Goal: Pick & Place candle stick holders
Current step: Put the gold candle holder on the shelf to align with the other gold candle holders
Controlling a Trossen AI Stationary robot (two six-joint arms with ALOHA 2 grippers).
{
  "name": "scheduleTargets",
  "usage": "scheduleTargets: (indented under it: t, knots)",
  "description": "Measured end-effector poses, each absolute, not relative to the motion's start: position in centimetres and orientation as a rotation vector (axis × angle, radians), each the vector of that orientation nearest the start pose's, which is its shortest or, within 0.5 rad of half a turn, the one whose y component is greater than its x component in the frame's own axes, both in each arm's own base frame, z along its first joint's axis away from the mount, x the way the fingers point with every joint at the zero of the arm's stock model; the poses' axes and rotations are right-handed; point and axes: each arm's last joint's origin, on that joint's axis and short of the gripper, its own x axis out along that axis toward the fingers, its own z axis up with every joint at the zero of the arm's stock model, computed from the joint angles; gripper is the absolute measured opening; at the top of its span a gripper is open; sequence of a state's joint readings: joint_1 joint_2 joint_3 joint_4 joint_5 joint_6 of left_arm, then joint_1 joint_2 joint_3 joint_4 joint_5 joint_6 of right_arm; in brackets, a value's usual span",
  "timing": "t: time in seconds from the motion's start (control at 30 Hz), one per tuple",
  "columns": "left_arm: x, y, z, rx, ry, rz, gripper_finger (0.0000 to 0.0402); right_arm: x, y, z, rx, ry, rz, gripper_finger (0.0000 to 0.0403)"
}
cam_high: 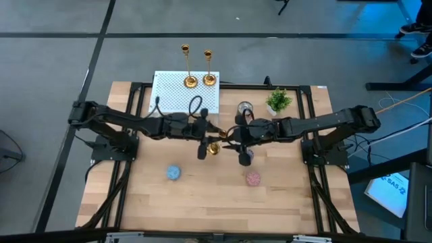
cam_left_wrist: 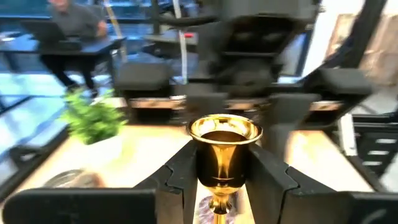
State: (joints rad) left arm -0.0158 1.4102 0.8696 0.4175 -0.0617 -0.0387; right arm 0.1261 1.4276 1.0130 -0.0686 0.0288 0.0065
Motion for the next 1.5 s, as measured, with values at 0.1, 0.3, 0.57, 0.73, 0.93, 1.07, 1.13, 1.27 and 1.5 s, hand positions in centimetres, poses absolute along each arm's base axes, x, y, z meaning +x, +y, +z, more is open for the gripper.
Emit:
scheduleTargets:
  t: [0.1, 0.3, 0.57, 0.73, 0.93, 1.07, 1.13, 1.27, 1.5]
  knots:
    - [30.3, -0.2, 28.5, -0.013, 0.160, 0.106, 0.0097, 31.6, 3.9, 28.0, -0.020, 0.441, 0.092, 0.0147]
    - [27.3, -0.5, 31.1, 0.021, 0.148, 0.162, 0.0097, 31.8, 3.9, 28.4, -0.014, 0.390, 0.084, 0.0182]
    - [21.9, -1.4, 34.3, 0.039, 0.118, 0.296, 0.0097, 31.8, 3.9, 28.4, -0.014, 0.389, 0.080, 0.0185]
    - [18.4, -1.6, 36.0, 0.075, 0.067, 0.424, 0.0097, 31.8, 3.9, 28.6, -0.014, 0.375, 0.080, 0.0185]
    - [15.9, -1.3, 37.2, 0.119, 0.031, 0.578, 0.0097, 31.8, 3.9, 28.5, -0.064, 0.376, 0.089, 0.0185]
    - [15.3, -0.7, 37.6, 0.148, 0.019, 0.661, 0.0097, 31.8, 3.9, 28.5, -0.102, 0.376, 0.094, 0.0185]
    - [15.2, -0.4, 37.7, 0.164, 0.019, 0.702, 0.0097, 31.7, 3.8, 28.7, -0.138, 0.372, 0.079, 0.0185]
    - [15.1, 0.6, 38.0, 0.196, 0.019, 0.776, 0.0097, 31.0, 3.6, 29.2, -0.204, 0.378, 0.068, 0.0185]
    - [14.9, 4.0, 38.3, 0.214, -0.008, 0.851, 0.0097, 29.1, 2.1, 30.2, -0.256, 0.437, 0.051, 0.0185]
